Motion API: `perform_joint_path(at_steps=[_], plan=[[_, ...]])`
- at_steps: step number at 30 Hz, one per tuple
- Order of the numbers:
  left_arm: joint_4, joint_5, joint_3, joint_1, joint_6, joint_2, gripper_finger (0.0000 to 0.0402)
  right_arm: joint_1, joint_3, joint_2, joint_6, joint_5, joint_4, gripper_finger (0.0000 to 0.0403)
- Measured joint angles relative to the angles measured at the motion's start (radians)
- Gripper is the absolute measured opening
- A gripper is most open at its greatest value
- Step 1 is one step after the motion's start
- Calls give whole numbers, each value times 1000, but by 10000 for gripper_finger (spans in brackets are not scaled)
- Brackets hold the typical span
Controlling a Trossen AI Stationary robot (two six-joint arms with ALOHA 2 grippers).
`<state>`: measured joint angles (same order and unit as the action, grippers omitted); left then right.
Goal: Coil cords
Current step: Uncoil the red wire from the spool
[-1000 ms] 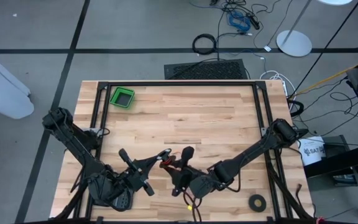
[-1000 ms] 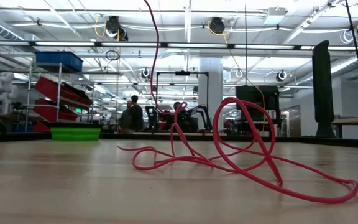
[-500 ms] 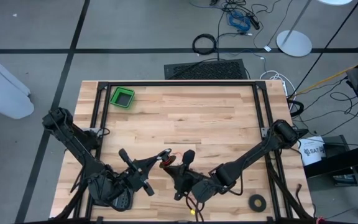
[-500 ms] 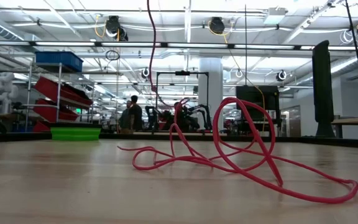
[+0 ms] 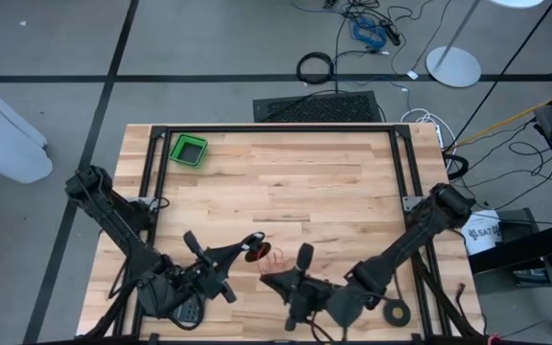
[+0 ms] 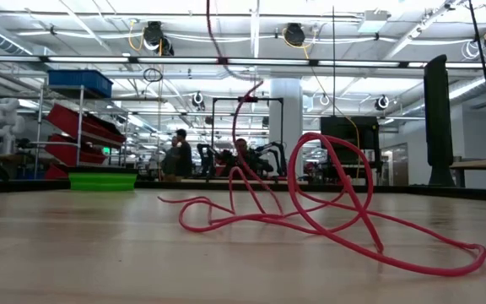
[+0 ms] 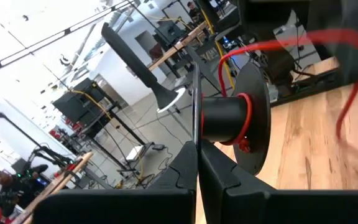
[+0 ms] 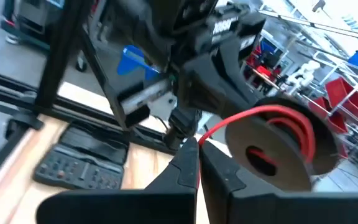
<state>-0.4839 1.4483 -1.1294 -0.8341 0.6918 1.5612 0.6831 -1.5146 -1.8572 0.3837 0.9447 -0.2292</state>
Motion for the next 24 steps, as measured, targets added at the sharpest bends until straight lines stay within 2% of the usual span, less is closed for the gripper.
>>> perform_joint_path(at_steps=[3, 6, 10, 12, 17, 24], plan=[[4, 0, 0, -4, 4, 0, 4, 26, 0, 12, 13, 35, 1, 0], [4, 0, 0, -10, 5, 0, 4, 48, 0, 14, 47, 152, 23, 0], [4, 1, 0, -20, 25, 0, 4, 56, 0, 14, 15, 323, 161, 0], [4, 1, 0, -24, 29, 0, 4, 45, 0, 14, -54, 356, 251, 0], [-5, 7, 0, -24, 31, 0, 4, 4, 0, 14, -234, 342, 440, 0], [-32, 8, 0, -24, 30, 0, 4, -74, 0, 14, -453, 188, 626, 0]])
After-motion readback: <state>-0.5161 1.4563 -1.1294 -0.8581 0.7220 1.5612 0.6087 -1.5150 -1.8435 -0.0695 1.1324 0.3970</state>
